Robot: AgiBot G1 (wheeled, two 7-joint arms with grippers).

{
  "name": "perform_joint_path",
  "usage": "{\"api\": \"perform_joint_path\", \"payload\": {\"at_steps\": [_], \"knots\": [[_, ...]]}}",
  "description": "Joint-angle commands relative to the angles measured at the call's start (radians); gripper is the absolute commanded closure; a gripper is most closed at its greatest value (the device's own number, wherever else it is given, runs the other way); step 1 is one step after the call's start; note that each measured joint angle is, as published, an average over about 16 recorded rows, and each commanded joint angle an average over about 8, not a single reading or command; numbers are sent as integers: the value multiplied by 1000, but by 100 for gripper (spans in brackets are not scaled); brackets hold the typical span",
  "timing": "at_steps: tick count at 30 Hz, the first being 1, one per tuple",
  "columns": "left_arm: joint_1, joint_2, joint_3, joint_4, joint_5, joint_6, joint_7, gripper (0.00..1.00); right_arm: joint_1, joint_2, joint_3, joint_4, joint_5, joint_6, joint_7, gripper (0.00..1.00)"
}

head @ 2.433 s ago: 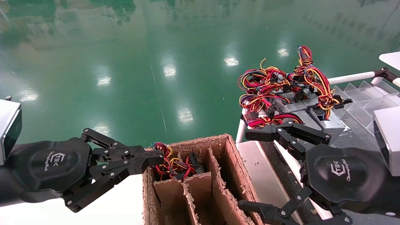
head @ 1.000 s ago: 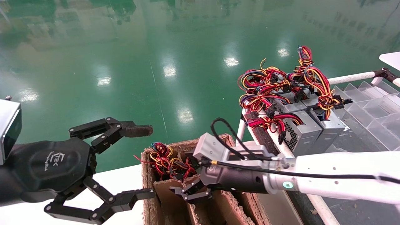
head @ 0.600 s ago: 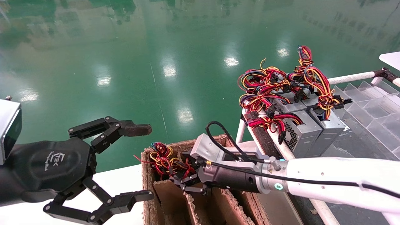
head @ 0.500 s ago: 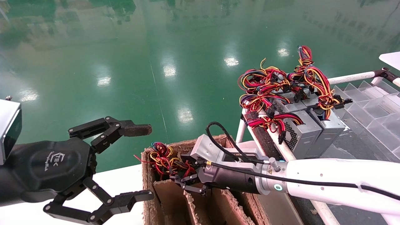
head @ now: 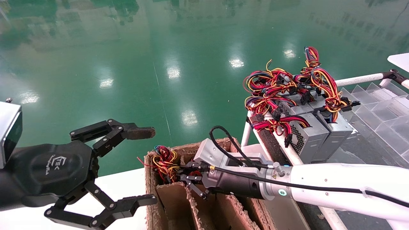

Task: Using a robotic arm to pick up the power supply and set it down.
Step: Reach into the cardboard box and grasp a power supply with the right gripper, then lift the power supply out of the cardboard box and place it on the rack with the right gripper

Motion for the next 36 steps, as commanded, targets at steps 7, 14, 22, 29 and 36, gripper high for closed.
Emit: {"api": "perform_joint_path", "payload": {"at_steps": [7, 14, 22, 29, 36], "knots": [[0, 0, 0, 0, 0, 0, 0, 0, -5, 5, 7, -2, 8, 7, 1, 100], [0, 0, 0, 0, 0, 0, 0, 0, -13, 21, 33, -3, 51, 15, -15, 100], [0, 0, 0, 0, 0, 0, 0, 0, -25, 66, 102, 1, 169, 4, -74, 100], [0, 0, 0, 0, 0, 0, 0, 0, -36, 121, 182, 0, 300, -20, -131, 100], [0, 0, 0, 0, 0, 0, 0, 0, -38, 193, 289, -6, 458, -57, -161, 100]]}}
